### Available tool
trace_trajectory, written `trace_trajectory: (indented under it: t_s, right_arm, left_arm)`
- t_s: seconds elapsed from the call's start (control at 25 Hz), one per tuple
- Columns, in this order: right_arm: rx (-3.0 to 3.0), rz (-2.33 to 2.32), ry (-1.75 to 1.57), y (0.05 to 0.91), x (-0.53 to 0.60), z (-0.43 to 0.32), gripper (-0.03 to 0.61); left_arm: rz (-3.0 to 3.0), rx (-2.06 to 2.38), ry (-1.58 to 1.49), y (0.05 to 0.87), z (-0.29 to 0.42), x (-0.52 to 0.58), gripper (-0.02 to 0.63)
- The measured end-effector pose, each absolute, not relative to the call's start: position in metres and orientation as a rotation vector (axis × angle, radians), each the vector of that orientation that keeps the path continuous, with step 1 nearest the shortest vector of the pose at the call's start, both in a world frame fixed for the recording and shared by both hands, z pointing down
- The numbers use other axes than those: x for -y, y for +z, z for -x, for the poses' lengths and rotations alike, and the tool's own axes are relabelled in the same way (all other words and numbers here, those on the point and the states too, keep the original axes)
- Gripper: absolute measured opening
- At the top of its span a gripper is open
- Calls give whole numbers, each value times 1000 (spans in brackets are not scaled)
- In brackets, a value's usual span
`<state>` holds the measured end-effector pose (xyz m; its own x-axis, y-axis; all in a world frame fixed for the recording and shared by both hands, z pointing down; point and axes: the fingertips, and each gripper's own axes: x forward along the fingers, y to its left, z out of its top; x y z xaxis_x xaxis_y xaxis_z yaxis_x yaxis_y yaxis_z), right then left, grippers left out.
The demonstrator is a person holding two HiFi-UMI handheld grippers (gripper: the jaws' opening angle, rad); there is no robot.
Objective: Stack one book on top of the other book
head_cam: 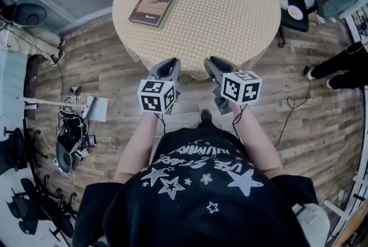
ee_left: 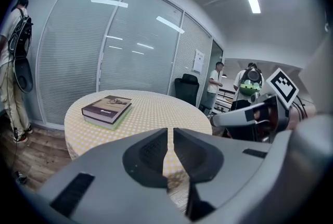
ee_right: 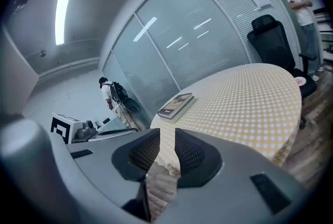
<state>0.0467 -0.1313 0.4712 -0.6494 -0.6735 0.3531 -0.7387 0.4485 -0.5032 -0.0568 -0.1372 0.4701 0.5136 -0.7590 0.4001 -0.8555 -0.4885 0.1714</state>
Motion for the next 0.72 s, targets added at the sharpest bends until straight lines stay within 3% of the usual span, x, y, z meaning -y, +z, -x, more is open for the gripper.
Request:
trace_trajectory:
  t_s: [0.28,0.72]
  right_arm:
    - [2545,-1342,929,467,95,-41,58]
    - [2499,-1392,946,470,36,-24,49]
  left_arm:
    - [-2446,1308,363,461,72,105,40]
    - [-2471,1233,355,462,88,56,40]
